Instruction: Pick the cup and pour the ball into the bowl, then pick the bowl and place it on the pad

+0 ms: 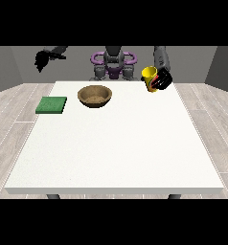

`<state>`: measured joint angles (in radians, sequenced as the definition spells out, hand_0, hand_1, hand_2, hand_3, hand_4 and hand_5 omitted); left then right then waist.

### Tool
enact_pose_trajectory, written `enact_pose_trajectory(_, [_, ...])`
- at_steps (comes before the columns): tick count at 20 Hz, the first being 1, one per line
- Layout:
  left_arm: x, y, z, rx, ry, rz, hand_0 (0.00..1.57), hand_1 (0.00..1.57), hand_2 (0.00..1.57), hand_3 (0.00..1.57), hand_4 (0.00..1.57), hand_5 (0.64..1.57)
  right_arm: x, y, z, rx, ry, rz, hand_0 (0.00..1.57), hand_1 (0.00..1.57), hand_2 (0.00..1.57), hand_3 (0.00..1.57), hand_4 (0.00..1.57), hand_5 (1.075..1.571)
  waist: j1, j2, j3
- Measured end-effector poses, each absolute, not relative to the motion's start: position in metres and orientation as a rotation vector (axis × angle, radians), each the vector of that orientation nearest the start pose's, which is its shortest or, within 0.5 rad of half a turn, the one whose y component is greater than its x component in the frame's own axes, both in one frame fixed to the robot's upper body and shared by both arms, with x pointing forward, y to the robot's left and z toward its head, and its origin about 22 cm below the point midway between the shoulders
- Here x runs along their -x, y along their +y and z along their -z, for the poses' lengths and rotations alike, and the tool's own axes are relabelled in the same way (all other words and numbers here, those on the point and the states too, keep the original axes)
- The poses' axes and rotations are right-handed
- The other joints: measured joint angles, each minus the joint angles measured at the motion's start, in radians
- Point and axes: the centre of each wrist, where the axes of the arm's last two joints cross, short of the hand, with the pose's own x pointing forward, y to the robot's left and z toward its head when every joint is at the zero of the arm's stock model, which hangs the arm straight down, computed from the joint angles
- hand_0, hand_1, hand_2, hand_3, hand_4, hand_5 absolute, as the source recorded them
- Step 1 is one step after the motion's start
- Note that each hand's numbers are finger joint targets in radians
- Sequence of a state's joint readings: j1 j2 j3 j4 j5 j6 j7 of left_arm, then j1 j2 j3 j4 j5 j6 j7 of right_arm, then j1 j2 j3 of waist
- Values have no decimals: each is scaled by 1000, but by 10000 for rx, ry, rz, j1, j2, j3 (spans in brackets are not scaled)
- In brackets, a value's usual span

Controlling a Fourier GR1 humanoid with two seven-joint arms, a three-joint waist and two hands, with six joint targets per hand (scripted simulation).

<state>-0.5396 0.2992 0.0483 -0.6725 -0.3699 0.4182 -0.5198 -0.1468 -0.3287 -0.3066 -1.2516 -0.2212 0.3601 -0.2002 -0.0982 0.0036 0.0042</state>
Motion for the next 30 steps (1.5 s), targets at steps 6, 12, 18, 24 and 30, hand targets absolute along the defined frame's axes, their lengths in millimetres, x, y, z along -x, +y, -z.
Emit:
enact_pose_trajectory(6, [-385, 291, -16, -8552, -16771, 6090, 1459, 1459, 1571, 1571, 1571, 1294, -263, -389, 2, -182, -16600, -216, 0, 0, 0, 0, 0, 1569, 120, -84, -25])
enact_pose_trajectory(12, [-400, 256, -33, -9867, -16355, 7044, 1496, 1496, 1571, 1571, 1507, 1245, -265, -392, 6, -375, -16793, -242, 0, 0, 0, 0, 0, 1569, -33, -31, -30])
enact_pose_trajectory(18, [-413, 205, -48, -11765, -15793, 8929, 1553, 1553, 1571, 1571, 1571, 1203, -268, -397, 7, -500, -16638, -344, 0, 0, 0, 0, 0, 1570, -248, -252, -26])
enact_pose_trajectory(24, [-415, 150, -53, -13535, -15228, 12033, 1490, 1490, 1571, 1571, 1505, 1316, -267, -405, 11, -630, -16320, -275, 0, 0, 0, 0, 0, 1571, -347, -672, -16])
enact_pose_trajectory(30, [-404, 94, -43, -14883, -14516, 15758, 1536, 1536, 1571, 1571, 1571, 1124, -270, -408, 11, -815, -16297, -302, 0, 0, 0, 0, 0, 1570, -482, -682, -19])
